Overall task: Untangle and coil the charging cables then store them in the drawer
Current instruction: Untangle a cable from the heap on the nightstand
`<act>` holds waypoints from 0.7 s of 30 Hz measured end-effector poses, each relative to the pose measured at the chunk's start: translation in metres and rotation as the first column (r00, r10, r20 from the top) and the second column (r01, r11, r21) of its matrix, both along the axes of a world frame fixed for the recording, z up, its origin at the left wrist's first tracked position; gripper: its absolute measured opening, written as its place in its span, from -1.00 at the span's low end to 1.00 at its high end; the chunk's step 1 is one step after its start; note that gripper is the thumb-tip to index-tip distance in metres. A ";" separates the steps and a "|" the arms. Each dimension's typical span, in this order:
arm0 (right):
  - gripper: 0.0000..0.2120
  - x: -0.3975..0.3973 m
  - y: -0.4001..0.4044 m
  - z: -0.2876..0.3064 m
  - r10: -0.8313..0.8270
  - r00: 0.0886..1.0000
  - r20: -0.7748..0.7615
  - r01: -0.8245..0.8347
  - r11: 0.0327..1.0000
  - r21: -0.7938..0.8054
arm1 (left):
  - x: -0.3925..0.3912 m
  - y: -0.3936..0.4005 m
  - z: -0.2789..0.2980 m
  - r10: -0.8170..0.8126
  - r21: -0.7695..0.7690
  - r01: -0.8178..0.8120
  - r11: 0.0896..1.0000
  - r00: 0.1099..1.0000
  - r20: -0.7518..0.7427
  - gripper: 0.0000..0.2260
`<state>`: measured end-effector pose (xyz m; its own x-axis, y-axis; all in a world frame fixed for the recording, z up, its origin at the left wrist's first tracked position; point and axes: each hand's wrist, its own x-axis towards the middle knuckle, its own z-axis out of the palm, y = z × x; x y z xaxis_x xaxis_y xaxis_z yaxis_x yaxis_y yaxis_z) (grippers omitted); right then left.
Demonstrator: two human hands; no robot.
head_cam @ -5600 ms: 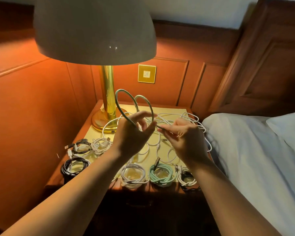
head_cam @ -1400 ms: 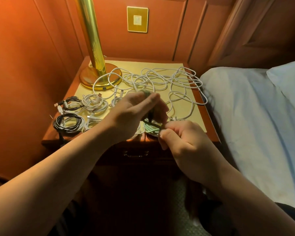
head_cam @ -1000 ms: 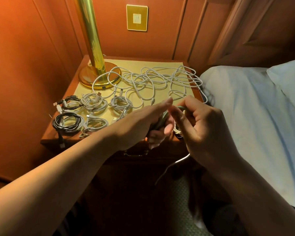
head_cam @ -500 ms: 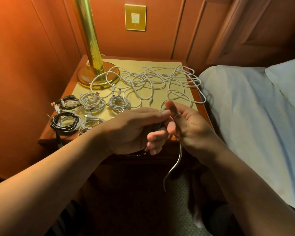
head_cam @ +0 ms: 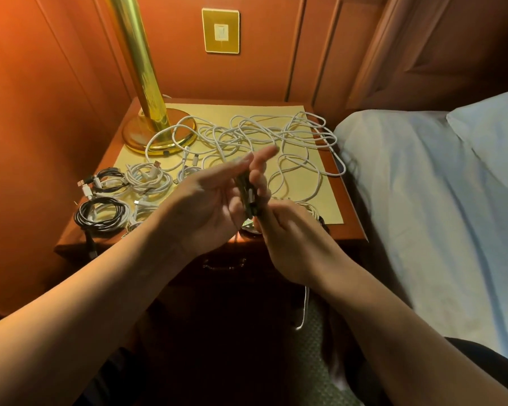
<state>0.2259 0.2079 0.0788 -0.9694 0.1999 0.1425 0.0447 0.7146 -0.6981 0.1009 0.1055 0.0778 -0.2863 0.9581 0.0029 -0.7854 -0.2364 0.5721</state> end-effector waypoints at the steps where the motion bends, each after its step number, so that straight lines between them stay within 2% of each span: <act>1: -0.60 0.001 0.001 0.003 -0.018 0.999 0.034 0.019 0.999 -0.030 | 0.001 0.001 0.003 0.074 -0.014 -0.074 0.997 0.997 0.000 -0.67; 3: -0.54 0.004 0.004 0.004 -0.041 0.993 0.115 0.049 0.996 -0.071 | 0.001 0.004 0.007 0.193 -0.029 -0.193 0.981 0.981 0.002 -0.67; 5: -0.58 0.008 0.001 0.007 -0.039 0.985 0.169 0.049 0.997 -0.057 | -0.004 0.006 0.007 0.247 -0.043 -0.250 0.967 0.967 -0.068 -0.67; 8: -0.59 0.013 -0.001 0.010 -0.040 0.992 0.120 0.048 0.997 -0.062 | -0.013 0.006 0.001 0.247 -0.058 -0.288 0.956 0.895 -0.372 -0.69; 10: -0.59 0.016 0.000 0.010 -0.069 0.997 0.043 0.072 0.996 -0.059 | -0.016 0.004 0.000 0.217 -0.067 -0.319 0.945 0.769 -0.602 -0.73; 12: -0.61 0.019 0.001 0.012 -0.108 0.993 -0.051 0.105 0.992 -0.074 | -0.018 0.000 0.001 0.135 -0.103 -0.354 0.929 0.586 -0.799 -0.76; 14: -0.64 0.020 0.002 0.013 -0.116 0.986 -0.121 0.108 0.992 -0.064 | -0.020 -0.003 0.002 0.000 -0.176 -0.330 0.927 0.470 -0.883 -0.79; 17: -0.72 0.019 0.007 0.013 -0.114 0.970 -0.217 0.124 0.992 0.032 | -0.018 -0.007 0.003 -0.158 -0.273 -0.187 0.944 0.473 -0.867 -0.81; 21: -0.84 0.016 0.023 0.011 -0.119 0.952 -0.282 0.146 0.986 0.077 | -0.010 -0.005 0.003 -0.333 -0.364 0.076 0.928 0.602 -0.726 -0.56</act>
<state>0.2422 0.2306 0.0901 -0.8555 0.2957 0.4251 -0.0411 0.7795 -0.6250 0.0905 0.1008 0.0805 -0.0974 0.9855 -0.1391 -0.0359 0.1362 0.9900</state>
